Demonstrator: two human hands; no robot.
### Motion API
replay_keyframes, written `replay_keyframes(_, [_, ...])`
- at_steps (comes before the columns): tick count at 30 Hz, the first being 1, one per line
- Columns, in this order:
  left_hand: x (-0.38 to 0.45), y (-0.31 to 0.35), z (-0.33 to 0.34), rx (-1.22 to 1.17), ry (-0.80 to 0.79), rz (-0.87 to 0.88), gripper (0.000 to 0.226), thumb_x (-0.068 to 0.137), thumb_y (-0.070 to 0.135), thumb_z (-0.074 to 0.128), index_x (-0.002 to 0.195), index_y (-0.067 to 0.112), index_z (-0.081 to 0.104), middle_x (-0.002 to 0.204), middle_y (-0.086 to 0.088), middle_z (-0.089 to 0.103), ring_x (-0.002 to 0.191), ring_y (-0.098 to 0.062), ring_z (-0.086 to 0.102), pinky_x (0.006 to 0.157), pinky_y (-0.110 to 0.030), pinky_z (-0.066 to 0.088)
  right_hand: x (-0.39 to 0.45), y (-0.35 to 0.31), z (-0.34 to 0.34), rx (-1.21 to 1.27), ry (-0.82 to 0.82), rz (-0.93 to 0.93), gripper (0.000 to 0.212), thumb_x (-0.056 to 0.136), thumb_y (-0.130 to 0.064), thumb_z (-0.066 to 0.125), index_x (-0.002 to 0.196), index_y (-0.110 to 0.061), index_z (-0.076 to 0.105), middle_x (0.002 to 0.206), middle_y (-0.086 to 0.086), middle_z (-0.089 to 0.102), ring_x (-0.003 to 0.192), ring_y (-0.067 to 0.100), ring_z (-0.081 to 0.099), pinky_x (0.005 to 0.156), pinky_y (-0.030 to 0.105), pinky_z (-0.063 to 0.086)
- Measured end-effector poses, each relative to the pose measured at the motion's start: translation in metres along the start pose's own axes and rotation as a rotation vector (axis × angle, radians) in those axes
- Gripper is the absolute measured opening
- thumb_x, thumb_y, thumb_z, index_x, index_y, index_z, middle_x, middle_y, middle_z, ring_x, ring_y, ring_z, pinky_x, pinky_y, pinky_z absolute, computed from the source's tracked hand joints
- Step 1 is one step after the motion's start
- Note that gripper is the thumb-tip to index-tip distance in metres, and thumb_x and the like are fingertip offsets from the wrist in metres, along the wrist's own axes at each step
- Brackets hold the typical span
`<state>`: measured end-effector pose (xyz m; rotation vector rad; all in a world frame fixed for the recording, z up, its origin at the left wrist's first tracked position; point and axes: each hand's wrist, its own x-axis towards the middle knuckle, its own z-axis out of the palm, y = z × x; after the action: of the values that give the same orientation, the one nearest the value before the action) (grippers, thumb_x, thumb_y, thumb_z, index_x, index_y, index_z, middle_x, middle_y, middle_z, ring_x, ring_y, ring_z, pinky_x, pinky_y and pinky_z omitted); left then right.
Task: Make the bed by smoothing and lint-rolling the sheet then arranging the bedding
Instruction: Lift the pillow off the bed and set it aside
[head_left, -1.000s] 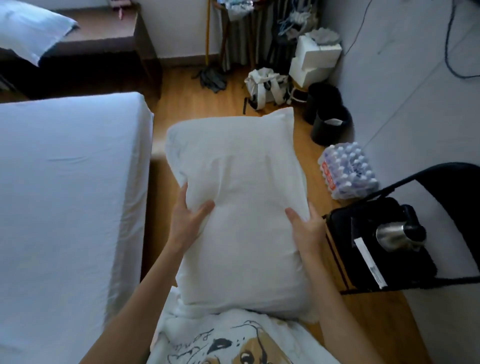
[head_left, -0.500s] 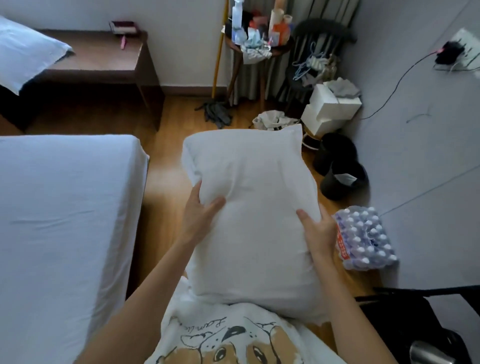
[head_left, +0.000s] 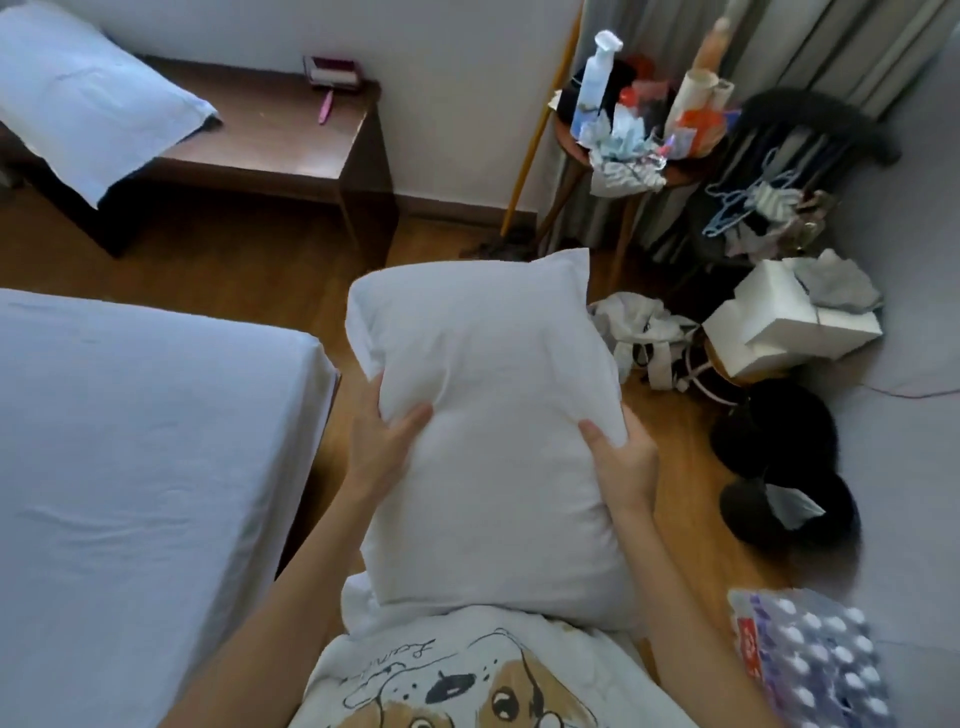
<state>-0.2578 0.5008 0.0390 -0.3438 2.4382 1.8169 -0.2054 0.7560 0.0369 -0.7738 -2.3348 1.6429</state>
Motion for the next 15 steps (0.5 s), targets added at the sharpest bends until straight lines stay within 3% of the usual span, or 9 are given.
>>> replay_keyframes(3, [0.078,0.028,0.004,-0.024,0.147,-0.04,0.072,0.079,0.038,0.076,0.141,0.025,0.042,0.129,0.015,0.049,0.113,-0.008,0.051,0.089,-0.022,0.042,0.097,-0.039,0.047,-0.005,-0.105,-0.041,0.04,0.087,-0.024,0.068,0.126,-0.021,0.062,0.102,-0.017,0.066,0.093,0.003,0.061,0.08,0.022,0.049])
replay_keyframes(8, [0.185,0.065,-0.017,-0.03,0.321,-0.168,0.09,0.069,0.065,0.063,0.146,0.029,0.035,0.143,0.003,0.047,0.126,-0.02,0.048,0.105,-0.049,0.043,0.23,-0.105,0.136,-0.06,-0.309,-0.108,0.044,0.085,-0.035,0.066,0.127,-0.026,0.061,0.108,-0.014,0.068,0.098,0.008,0.064,0.083,0.03,0.054])
replay_keyframes(12, [0.247,0.074,-0.036,-0.108,0.463,-0.228,0.084,0.071,0.056,0.065,0.145,0.026,0.038,0.14,0.0,0.05,0.123,-0.022,0.051,0.104,-0.049,0.045,0.292,-0.146,0.206,-0.084,-0.426,-0.16,0.046,0.086,-0.039,0.066,0.131,-0.033,0.056,0.104,-0.032,0.059,0.094,-0.004,0.059,0.079,0.018,0.049])
replay_keyframes(15, [0.306,0.065,-0.053,-0.136,0.534,-0.259,0.075,0.081,0.044,0.074,0.145,0.023,0.039,0.139,-0.003,0.052,0.123,-0.025,0.051,0.104,-0.048,0.045,0.334,-0.165,0.262,-0.1,-0.496,-0.13,0.047,0.087,-0.038,0.066,0.132,-0.03,0.056,0.112,-0.023,0.062,0.098,-0.001,0.06,0.088,0.027,0.053])
